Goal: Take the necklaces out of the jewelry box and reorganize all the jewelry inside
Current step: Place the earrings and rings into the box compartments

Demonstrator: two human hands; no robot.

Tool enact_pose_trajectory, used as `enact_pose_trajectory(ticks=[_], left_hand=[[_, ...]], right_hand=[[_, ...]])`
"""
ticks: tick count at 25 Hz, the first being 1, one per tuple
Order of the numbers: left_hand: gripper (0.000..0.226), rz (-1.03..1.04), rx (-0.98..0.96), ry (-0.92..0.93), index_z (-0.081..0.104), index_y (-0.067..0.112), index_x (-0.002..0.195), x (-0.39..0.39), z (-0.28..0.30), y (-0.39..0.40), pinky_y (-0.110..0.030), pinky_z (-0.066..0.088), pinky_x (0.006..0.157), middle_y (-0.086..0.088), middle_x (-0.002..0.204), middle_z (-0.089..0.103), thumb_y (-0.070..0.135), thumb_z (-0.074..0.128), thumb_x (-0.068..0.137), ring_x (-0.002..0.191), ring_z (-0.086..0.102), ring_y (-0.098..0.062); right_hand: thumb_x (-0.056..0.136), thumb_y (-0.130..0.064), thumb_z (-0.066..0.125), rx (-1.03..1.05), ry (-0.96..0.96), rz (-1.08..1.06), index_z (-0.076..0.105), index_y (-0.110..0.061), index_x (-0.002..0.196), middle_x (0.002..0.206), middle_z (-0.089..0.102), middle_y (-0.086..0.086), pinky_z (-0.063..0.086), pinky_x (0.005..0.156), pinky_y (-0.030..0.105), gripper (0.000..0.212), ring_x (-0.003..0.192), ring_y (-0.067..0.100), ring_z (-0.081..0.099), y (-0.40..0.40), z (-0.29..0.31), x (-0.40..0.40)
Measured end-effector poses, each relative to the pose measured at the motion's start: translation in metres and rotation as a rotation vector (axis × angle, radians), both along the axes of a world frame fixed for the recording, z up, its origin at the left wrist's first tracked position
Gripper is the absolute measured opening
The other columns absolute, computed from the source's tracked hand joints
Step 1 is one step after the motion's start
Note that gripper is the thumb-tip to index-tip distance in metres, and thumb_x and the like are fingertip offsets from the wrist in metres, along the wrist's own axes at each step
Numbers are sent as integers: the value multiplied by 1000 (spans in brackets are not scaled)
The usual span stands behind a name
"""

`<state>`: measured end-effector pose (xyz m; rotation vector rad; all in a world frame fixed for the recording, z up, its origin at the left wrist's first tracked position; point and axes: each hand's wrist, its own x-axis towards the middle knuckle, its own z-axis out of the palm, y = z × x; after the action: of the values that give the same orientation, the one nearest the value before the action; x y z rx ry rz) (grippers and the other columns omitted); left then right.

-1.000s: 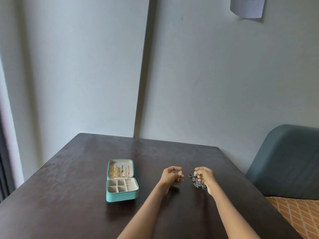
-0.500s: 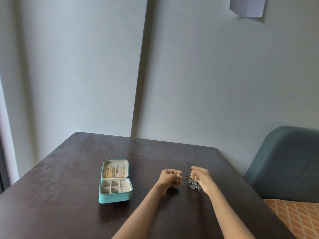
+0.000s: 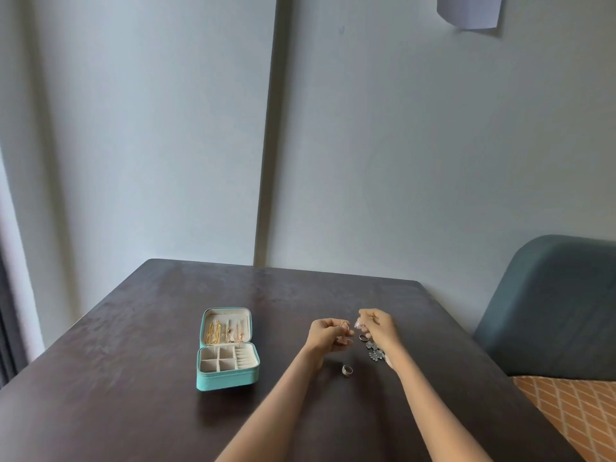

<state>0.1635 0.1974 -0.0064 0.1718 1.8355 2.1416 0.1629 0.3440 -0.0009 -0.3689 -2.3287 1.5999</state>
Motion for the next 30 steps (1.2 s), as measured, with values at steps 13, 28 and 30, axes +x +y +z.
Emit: enact_pose_trajectory(ticks=[13, 28, 30], left_hand=[[18, 162, -70, 162, 61, 8, 74, 25, 48, -85, -23, 56, 51, -8, 67, 56, -4, 56, 86, 43, 60, -7], [17, 40, -267, -146, 50, 1, 71, 42, 7, -19, -26, 49, 44, -13, 62, 52, -5, 47, 87, 39, 45, -14], [18, 31, -257, -168, 50, 2, 72, 38, 4, -8, -28, 51, 46, -12, 64, 52, 0, 49, 89, 41, 49, -16]], right_hand=[[91, -2, 47, -308, -234, 129, 50, -8, 70, 59, 42, 4, 23, 32, 11, 22, 39, 8, 33, -109, 45, 32], [90, 6, 37, 361, -595, 272, 64, 4, 111, 72, 56, 5, 48, 52, 20, 35, 58, 11, 48, -47, 24, 65], [90, 5, 33, 360, -569, 243, 64, 2, 112, 70, 53, 4, 47, 52, 20, 38, 58, 11, 47, -39, 17, 59]])
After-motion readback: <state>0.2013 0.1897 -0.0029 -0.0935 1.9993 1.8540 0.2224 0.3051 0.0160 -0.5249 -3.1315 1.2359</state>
